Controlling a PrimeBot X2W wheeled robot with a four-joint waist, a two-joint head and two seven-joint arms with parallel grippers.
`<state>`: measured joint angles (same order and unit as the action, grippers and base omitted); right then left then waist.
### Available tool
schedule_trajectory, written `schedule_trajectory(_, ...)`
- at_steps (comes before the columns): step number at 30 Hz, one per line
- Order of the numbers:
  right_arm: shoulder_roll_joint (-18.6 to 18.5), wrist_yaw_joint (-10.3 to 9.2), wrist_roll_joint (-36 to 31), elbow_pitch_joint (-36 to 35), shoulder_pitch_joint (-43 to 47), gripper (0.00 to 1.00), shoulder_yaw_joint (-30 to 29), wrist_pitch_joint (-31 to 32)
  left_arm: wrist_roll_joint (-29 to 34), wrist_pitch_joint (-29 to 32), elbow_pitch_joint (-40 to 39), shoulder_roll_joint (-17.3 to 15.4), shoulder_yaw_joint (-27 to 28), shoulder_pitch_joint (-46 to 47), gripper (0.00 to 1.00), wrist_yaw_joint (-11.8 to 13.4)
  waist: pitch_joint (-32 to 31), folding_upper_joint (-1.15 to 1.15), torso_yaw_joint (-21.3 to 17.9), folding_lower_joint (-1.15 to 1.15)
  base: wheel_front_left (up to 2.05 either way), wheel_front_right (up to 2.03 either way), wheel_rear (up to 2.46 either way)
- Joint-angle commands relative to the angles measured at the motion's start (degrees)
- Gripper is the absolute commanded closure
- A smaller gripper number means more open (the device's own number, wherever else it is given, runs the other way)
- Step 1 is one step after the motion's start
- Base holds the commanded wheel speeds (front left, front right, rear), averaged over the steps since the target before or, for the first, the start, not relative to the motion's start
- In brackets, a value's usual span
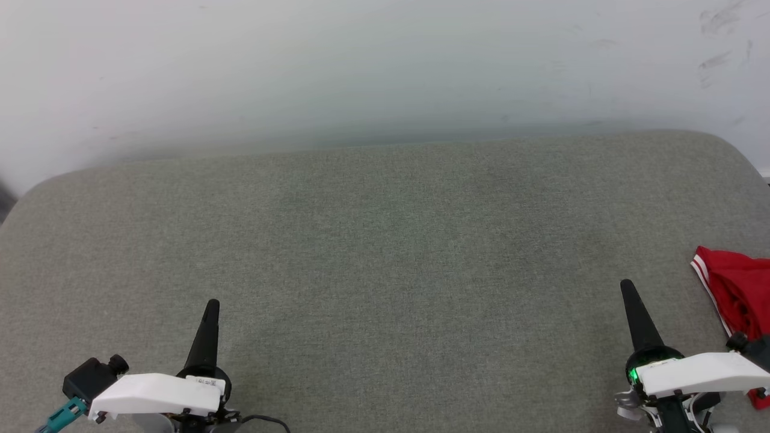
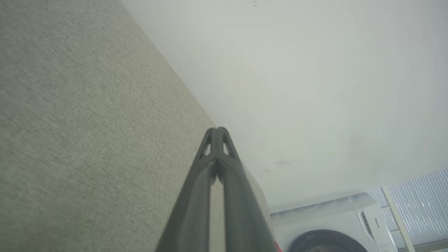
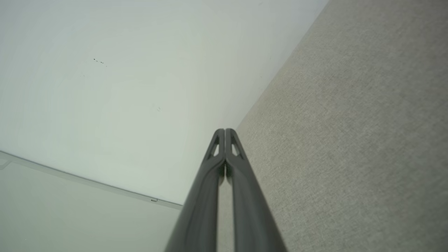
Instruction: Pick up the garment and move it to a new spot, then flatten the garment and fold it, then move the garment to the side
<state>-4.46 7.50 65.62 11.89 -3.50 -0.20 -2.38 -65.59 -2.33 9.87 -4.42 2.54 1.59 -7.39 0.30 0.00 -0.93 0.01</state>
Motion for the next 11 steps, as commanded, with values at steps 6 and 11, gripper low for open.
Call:
schedule_trajectory(6,-0.4,-0.01,4.49,0.0,-1.62,1.0,-0.68,1.08,-4.33,1.13,0.28,-0.15,0.49,1.82,1.0,-0.1,-0.01,0.0,0.1,-0.01,0.0,0.0,0.0)
schedule_trajectory(11,-0.38,-0.01,7.25,0.22,-1.66,1.0,-1.07,1.81,-7.07,1.81,0.72,-0.1,0.7,2.2,1.0,-0.11,-0.02,0.0,0.18,-0.01,0.0,0.0,0.0)
